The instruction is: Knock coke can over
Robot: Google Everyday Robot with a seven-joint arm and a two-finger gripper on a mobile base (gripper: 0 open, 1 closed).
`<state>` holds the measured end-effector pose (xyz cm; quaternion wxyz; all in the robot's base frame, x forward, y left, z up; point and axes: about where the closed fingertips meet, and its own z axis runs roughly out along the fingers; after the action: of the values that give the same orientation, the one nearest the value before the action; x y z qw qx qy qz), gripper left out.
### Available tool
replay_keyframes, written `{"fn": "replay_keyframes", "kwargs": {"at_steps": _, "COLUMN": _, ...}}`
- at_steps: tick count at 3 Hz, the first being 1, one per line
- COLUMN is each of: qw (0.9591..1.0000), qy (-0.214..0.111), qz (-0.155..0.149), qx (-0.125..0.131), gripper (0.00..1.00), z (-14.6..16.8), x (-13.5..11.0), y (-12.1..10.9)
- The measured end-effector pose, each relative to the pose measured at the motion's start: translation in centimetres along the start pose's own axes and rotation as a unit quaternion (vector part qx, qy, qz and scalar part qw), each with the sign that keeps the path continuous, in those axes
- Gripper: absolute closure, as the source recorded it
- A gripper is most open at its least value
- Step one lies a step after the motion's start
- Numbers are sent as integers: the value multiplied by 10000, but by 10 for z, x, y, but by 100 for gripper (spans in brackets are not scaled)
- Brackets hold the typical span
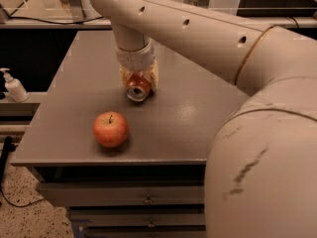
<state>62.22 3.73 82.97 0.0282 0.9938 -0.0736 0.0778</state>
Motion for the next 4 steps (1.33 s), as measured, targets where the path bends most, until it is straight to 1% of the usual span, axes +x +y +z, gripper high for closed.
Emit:
{"fn": "replay_keyframes", "kwargs": {"at_steps": 1, "qw": 10000, "qy": -14, "qz": -12, "qx": -63, "gripper": 0, "z": 3, "x": -1, "y": 0}}
{"fn": "replay_keyframes", "kwargs": {"at_steps": 3, "qw": 9999, "qy": 12, "qz": -31, "qx": -154, "gripper": 0, "z": 6, "x": -3, "y": 2}}
{"fn": "replay_keyframes", "kwargs": {"at_steps": 4, "qw": 9999, "qy": 84, "qz": -44, "qx": -143, "gripper": 0, "z": 4, "x": -2, "y": 1}}
